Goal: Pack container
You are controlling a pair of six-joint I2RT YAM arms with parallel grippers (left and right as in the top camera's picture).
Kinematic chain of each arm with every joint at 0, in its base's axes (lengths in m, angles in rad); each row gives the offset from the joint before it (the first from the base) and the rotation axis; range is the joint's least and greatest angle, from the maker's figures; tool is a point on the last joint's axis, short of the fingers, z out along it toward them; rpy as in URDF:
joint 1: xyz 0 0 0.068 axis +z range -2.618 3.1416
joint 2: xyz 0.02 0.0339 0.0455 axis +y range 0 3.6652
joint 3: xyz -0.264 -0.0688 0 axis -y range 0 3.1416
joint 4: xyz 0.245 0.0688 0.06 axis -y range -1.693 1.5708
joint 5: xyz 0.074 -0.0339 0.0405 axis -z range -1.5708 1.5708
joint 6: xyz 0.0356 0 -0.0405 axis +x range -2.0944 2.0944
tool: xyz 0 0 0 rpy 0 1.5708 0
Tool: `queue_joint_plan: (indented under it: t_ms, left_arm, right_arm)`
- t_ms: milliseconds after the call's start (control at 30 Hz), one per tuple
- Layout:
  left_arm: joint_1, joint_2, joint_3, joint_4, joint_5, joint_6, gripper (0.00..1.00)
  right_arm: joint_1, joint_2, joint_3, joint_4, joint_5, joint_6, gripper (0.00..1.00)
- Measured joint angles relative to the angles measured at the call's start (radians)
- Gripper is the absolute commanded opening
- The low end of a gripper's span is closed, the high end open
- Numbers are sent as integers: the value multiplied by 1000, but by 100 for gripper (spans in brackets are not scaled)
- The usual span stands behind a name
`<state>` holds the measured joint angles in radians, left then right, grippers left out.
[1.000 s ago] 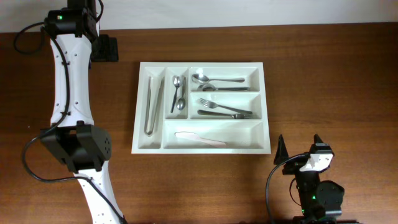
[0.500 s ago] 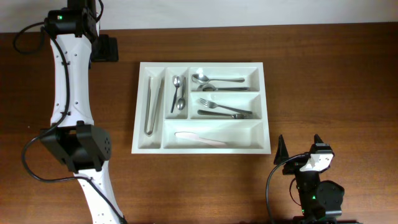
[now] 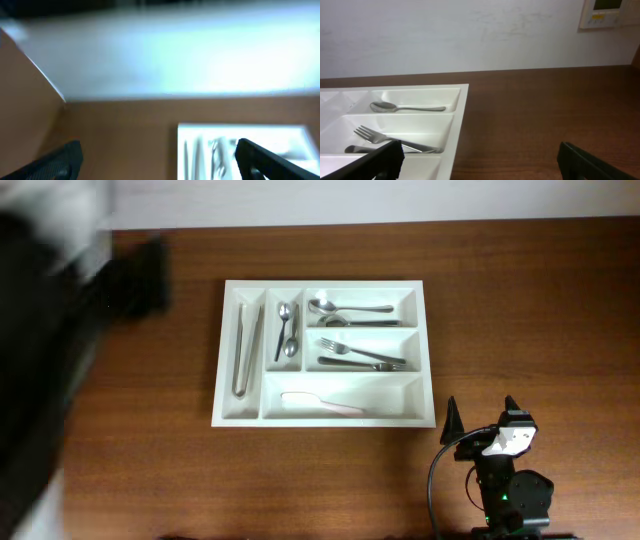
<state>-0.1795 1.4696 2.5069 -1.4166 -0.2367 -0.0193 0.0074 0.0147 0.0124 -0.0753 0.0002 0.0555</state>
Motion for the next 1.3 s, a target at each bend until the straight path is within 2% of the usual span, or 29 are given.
queue_joint_plan:
  t_ms: [167,267,467,600,700,1033,1300]
  left_arm:
    - [-1,-312,16,-2,-5,0,99]
    - [-1,-439,-25,-2,-7,0,99]
    - [-1,-665,-250,-5,-71,4,99]
    - [14,-803,-476,37,-82,4,99]
    - [50,-895,-694,133,-51,4,99]
    - [135,-1161,-1530,687,127,4,99]
    - [135,-1335,-1989,954,195,3,99]
  right_arm:
    - [0,0,0,0,0,1,99]
    - [0,0,0,0,0,1,99]
    - [0,0,0,0,0,0,99]
    - [0,0,0,0,0,1,99]
    - [0,0,0,0,0,0,99]
    - [0,-1,0,0,0,1,99]
    - [0,-1,0,0,0,1,99]
